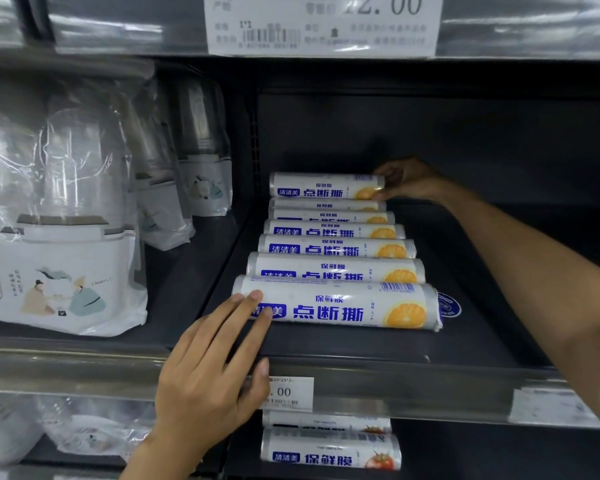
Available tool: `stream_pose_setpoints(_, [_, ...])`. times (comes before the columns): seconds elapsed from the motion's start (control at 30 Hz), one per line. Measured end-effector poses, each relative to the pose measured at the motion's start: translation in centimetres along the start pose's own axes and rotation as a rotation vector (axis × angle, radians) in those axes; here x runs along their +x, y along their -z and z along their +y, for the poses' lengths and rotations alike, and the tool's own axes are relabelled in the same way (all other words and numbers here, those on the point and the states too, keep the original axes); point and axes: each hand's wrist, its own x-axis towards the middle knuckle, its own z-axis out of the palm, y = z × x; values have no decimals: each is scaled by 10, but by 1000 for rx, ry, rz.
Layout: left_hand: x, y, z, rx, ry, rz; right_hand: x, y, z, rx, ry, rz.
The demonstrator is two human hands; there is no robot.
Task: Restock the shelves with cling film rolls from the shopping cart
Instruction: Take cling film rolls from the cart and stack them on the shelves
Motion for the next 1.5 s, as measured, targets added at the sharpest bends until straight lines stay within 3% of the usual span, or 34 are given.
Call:
stream_pose_setpoints(0.4, [-1, 0, -1, 4, 6, -5, -13, -5, -5, -27, -53, -12])
stream_pose_setpoints(0.57, [1, 3, 0, -4, 18, -19, -47, 1, -24, -79, -56, 151])
stream_pose_setpoints(0.77, [6, 15, 5, -158, 66, 12, -229, 11, -60, -104, 56, 398])
stream_pose_setpoints(0.93, [1, 33, 92, -491, -49, 21, -431, -47, -43, 6, -158, 528])
stream_pose_setpoints(1.0, [-15, 34, 152, -759, -87, -112, -503, -88, -20, 34, -336, 562])
stream_pose_setpoints(1.13, [-70, 26, 272, -1250, 30, -648, -639, -169, 22, 89, -723, 626])
stream_pose_setpoints(1.27, [-121, 21, 372, -1392, 59, -1131, -756, -213, 39, 151, -1031, 814])
stream_pose_setpoints(1.37, [-137, 21, 443, -1398, -3, -1292, -817, -215, 43, 162, -1175, 889])
stream_pose_setpoints(1.5, [-129, 15, 544, -1415, -123, -1359, -887, -189, 65, 124, -1283, 1012])
